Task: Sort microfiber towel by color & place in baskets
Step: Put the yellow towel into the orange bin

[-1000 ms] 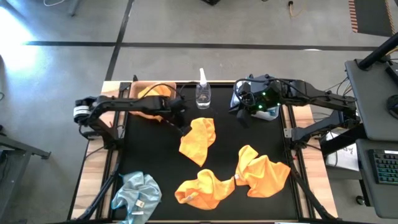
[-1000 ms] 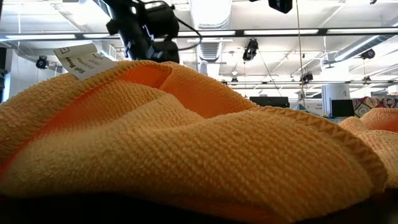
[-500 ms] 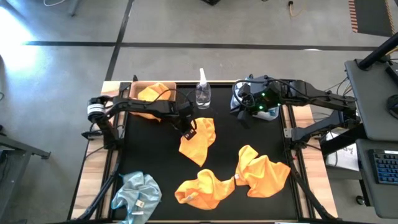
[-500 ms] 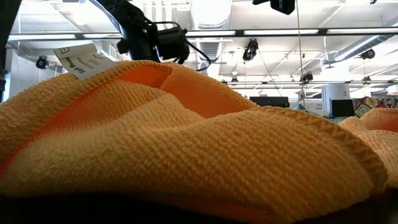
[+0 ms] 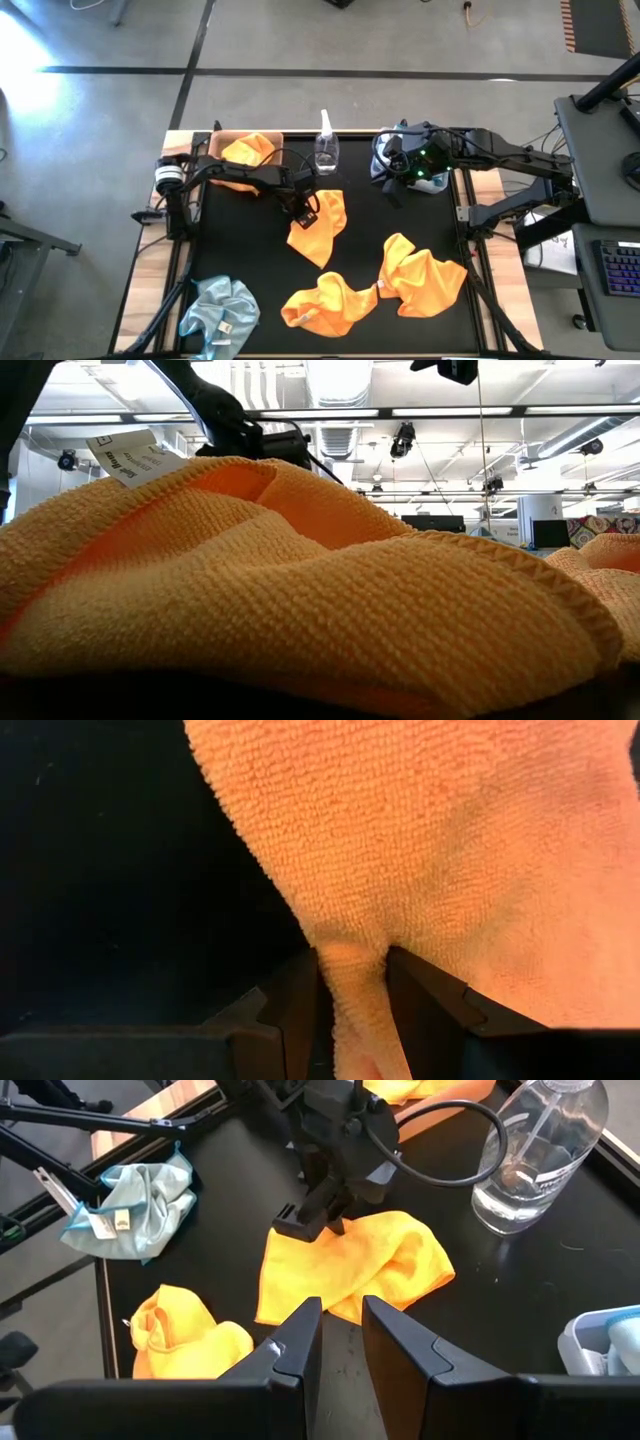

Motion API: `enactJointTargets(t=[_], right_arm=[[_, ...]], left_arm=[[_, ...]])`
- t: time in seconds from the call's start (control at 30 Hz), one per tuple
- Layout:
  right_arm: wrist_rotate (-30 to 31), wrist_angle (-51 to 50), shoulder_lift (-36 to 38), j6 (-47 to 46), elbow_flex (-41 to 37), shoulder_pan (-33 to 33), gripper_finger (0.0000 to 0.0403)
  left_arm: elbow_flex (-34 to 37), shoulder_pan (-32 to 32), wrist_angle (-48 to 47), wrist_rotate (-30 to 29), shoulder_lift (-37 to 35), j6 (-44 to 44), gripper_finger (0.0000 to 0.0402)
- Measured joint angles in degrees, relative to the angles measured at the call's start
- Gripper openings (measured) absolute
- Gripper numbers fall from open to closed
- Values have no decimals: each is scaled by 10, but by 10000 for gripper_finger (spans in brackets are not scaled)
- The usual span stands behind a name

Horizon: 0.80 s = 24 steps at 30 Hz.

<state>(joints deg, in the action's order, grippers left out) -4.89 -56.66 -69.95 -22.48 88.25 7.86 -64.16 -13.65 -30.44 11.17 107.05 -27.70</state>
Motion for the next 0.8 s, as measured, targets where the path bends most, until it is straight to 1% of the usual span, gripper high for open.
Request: enactJointTargets(t=[0.37, 0.5, 0.7, 0.8], right_arm=[[0, 0, 0, 0, 0, 0, 68], [0, 0, 0, 0, 0, 0, 68], [0, 0, 0, 2, 0, 0, 68], [1, 0, 0, 2, 0, 0, 68]], left_arm=[[-1, 0, 1, 3, 6, 1, 102], [0, 0, 1, 3, 6, 0, 74], [0, 1, 5, 26, 7, -1, 10], [0, 2, 4, 38, 7, -1, 7]])
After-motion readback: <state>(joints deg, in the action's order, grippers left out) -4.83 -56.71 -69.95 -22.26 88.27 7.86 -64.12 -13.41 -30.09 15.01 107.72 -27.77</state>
